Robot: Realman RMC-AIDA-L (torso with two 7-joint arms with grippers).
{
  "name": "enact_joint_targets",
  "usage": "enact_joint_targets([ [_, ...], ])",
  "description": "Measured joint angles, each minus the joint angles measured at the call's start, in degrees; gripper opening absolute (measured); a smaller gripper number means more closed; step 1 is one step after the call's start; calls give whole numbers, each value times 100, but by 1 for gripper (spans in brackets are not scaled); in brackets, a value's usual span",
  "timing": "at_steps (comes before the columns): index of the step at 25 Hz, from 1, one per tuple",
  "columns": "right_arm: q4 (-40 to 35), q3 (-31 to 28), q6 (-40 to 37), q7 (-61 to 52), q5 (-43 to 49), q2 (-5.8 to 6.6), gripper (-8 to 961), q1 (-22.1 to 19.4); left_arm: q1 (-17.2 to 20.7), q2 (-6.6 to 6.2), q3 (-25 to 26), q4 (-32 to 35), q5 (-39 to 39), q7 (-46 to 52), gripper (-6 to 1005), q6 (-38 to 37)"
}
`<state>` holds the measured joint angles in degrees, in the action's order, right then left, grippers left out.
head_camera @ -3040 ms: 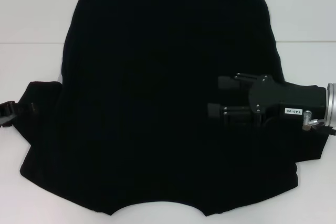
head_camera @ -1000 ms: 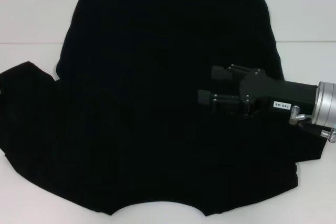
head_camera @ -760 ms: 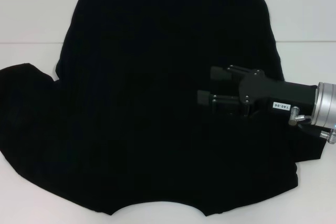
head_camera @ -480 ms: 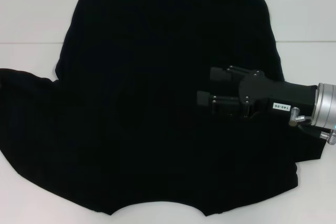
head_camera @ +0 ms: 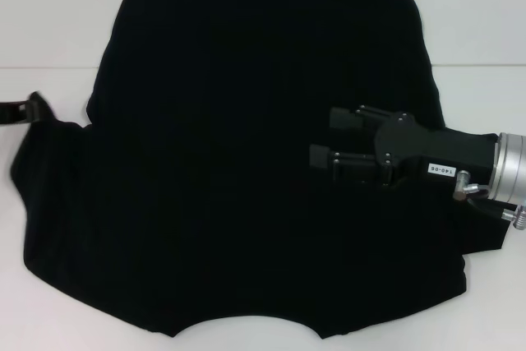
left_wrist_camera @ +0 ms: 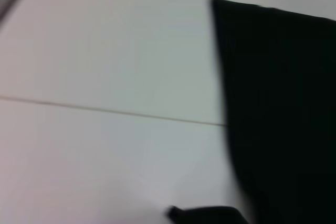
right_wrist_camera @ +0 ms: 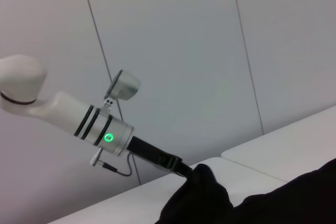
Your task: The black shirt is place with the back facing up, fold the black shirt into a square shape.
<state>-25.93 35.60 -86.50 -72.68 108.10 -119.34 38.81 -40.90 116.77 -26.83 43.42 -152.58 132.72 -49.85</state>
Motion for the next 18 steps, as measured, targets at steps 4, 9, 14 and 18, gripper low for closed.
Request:
enact_joint_targets([
  [4, 0, 0, -15, 0, 0, 16, 890, -28, -23, 90, -387, 302, 352, -82, 29, -508],
  [9, 0, 0, -57, 0, 0, 25, 890, -84, 84, 242, -609, 707, 845, -480, 39, -1200],
  [14, 0, 0, -76, -1, -13, 33, 890, -102, 226, 268, -616, 796, 1434, -881, 52, -1740],
  [18, -3, 0, -78, -1, -16, 34, 889, -102, 257, 349, -620, 671, 1611, -1031, 62, -1892],
])
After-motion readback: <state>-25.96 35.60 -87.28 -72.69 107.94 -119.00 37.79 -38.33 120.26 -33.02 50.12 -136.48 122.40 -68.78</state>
